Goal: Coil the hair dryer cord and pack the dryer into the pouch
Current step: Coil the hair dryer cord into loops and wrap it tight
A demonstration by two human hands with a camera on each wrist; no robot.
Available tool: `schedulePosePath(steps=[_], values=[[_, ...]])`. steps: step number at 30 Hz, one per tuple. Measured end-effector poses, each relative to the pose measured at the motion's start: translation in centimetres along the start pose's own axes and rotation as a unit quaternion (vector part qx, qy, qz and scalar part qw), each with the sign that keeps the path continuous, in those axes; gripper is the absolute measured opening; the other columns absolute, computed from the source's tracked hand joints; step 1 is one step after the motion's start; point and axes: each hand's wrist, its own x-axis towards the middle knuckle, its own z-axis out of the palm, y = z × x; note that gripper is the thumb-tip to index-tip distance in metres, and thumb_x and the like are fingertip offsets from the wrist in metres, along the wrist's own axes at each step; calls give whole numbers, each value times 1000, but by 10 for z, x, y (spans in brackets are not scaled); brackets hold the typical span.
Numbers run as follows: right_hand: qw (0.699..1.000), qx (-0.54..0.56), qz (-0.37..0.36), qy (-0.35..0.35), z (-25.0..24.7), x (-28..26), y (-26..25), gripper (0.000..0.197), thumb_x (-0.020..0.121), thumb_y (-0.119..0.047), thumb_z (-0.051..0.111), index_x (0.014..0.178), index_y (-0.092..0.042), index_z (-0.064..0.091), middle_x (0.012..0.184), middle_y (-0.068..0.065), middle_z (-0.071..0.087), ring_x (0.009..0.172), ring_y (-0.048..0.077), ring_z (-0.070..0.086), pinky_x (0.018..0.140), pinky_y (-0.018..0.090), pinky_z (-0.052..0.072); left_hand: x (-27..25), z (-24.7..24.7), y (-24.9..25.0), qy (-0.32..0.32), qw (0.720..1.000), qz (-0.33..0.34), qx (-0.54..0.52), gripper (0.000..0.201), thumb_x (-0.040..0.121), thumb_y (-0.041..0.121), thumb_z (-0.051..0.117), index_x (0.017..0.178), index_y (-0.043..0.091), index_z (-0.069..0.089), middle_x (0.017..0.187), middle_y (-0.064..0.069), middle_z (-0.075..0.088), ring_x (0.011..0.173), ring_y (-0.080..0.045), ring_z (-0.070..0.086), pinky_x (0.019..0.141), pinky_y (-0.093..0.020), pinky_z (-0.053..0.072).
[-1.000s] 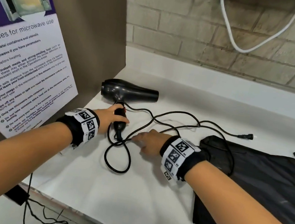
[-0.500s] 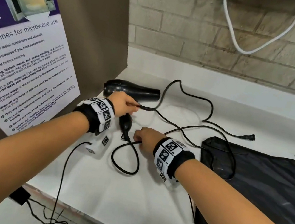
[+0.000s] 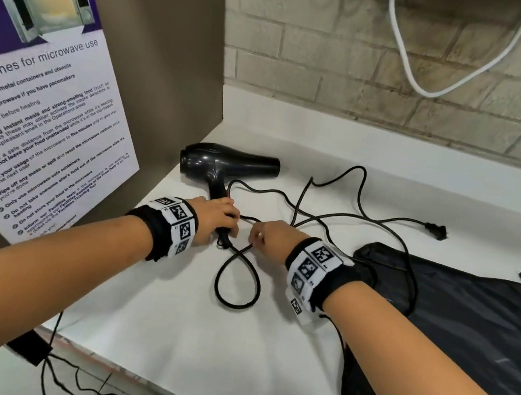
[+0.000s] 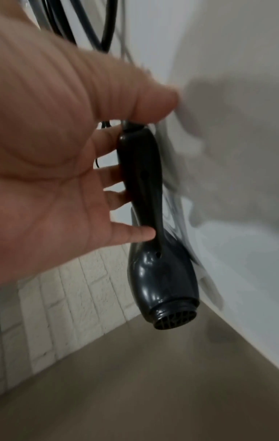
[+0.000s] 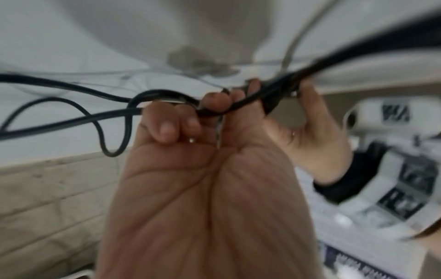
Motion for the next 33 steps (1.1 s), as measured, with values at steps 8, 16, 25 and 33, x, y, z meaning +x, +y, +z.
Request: schedulePosePath(steps=[8,16,25,33], values=[[947,179,65,259,-64,-19,32,17,91,-16,53,92,-7,67,85,9,65,79,20,55,72,24,39,3,-6,0,173,968,-25,-182,36,68,41,75,64,12,53,97,-6,50,92,-13,40,80,-17,29],[929,173,88,316,-81,-26,56,23,95,-18,45,98,-4,63,92,15,60,87,29,56,73,26,39,-1,-79,8,276,890,-133,-337,38,91,31,55,76,-4,59,65,-4,44,60,-19,43,63,-29,33],[947,155,-16,280,-63,-25,49,25,95,-33,45,80,-15,52,80,-2,40,88,26,44,83,34,35,-7,-121,30,237,818,-190,-489,55,93,54,33,57,15,46,73,-3,55,80,-22,57,59,-36,51],[890,253,24,379,-68,-48,63,43,100,-25,32,57,-24,33,53,-7,36,50,10,36,56,27,27,-1,-140,28,349,681,-153,-625,42,101,20,33,64,10,50,47,3,55,48,-13,60,57,-20,49]])
